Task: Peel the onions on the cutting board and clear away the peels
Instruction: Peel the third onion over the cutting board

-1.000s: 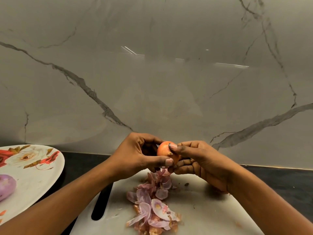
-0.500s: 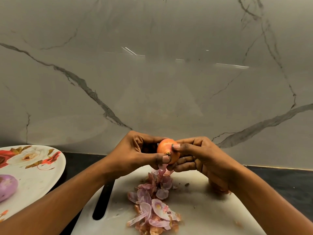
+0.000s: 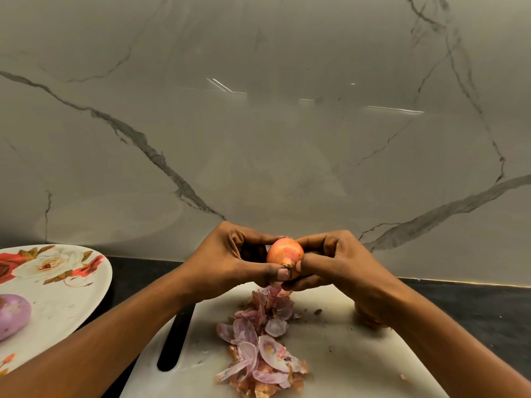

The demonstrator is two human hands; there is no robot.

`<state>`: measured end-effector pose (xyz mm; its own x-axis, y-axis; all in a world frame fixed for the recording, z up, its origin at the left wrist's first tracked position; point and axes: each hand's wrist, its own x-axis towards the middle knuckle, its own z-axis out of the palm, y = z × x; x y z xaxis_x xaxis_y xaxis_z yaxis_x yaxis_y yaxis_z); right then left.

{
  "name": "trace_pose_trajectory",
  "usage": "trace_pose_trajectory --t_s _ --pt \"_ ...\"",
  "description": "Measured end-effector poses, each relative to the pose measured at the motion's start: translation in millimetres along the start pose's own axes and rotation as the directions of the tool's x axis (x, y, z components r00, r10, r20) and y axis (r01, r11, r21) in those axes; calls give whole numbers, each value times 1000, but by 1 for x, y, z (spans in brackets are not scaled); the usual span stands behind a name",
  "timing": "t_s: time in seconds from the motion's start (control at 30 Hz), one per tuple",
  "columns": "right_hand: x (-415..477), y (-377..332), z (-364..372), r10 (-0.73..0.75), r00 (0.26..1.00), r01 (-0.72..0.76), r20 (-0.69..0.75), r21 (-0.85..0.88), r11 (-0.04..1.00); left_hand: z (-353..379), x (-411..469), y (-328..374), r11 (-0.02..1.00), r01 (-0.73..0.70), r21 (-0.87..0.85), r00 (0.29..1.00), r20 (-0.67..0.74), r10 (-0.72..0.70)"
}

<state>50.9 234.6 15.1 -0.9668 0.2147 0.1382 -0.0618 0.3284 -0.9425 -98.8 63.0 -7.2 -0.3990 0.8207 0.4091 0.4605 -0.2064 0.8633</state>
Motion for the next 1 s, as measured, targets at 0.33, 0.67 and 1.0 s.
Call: trace_pose_trajectory --t_s 0.33,0.67,1.0 --pt "3 1 -1 17 1000 -17 -14 37 999 -2 0 0 1000 -18 -14 1000 -9 18" --pt "3 4 3 -50 998 49 -35 -50 998 -2 0 -2 1000 -18 11 1000 6 18" --pt "4 6 -2 -113 993 109 -42 -74 991 -4 1 2 999 25 -23 999 -39 -26"
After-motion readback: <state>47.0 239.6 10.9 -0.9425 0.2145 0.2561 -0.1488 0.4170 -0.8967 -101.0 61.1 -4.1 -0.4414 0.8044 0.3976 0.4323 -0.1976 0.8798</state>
